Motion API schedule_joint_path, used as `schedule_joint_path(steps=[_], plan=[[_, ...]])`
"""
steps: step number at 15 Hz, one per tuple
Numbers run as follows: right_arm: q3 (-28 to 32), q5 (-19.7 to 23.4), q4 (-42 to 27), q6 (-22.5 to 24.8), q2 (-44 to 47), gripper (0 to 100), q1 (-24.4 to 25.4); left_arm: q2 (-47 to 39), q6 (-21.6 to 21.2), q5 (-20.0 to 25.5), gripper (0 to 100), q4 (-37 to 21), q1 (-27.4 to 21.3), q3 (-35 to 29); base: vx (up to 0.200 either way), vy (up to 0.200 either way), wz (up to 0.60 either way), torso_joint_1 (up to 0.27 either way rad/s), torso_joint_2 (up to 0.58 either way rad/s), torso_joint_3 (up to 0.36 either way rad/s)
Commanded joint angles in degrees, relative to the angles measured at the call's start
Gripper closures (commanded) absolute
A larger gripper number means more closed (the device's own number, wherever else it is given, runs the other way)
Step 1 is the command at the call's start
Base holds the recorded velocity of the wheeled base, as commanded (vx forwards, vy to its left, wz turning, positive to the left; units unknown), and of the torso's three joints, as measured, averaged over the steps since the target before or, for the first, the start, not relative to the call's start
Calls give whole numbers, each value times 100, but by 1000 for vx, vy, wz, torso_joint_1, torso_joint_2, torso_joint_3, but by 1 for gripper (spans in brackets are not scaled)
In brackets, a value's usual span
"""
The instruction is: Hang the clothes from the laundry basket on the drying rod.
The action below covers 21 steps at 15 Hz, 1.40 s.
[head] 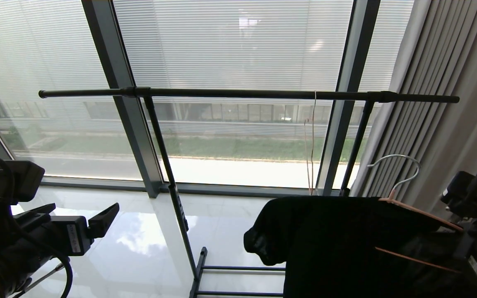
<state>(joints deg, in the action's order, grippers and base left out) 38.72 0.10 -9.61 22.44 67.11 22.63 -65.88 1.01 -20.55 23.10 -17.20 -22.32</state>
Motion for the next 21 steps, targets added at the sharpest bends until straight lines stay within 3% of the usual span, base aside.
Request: schedule_joint_path(steps=[1,2,3,4,6,9,11,14,18,21], plan=[[-242,-247,-138,-363,-181,100,5,-145,-119,-1,0,1,-20,-18,0,0,0,0,0,0],[-242,-265,-147,-381,-181,100,5,-145,-136,-1,0,1,-20,-18,0,0,0,0,0,0],[-233,-827,-516,-873,-163,100,-39,-136,-892,-1,0,10,-20,-18,0,0,0,0,0,0],[-233,-1073,-621,-996,-128,100,-83,-136,-1068,-1,0,10,-38,-35,0,0,0,0,0,0],[-128,-1319,-657,-1506,30,100,-224,-145,-1112,-1,0,19,-161,-35,0,0,0,0,0,0],[-40,-1662,-613,-1805,364,100,-724,-136,-1112,-1,0,19,-161,-44,0,0,0,0,0,0],[321,-1706,-621,-2438,689,100,-821,-153,-1130,-1,0,19,-161,-79,0,0,0,0,0,0],[1208,-2400,-621,-3404,1542,100,-768,-233,-1130,-1,0,19,-170,-211,0,0,0,0,0,0],[1868,-2427,-613,-3448,1779,100,-373,-285,-1130,-1,0,19,-231,-299,0,0,0,0,0,0],[2035,-2427,-613,-3440,1823,100,-276,-285,-1130,7,0,19,-345,-299,0,0,0,0,0,0]])
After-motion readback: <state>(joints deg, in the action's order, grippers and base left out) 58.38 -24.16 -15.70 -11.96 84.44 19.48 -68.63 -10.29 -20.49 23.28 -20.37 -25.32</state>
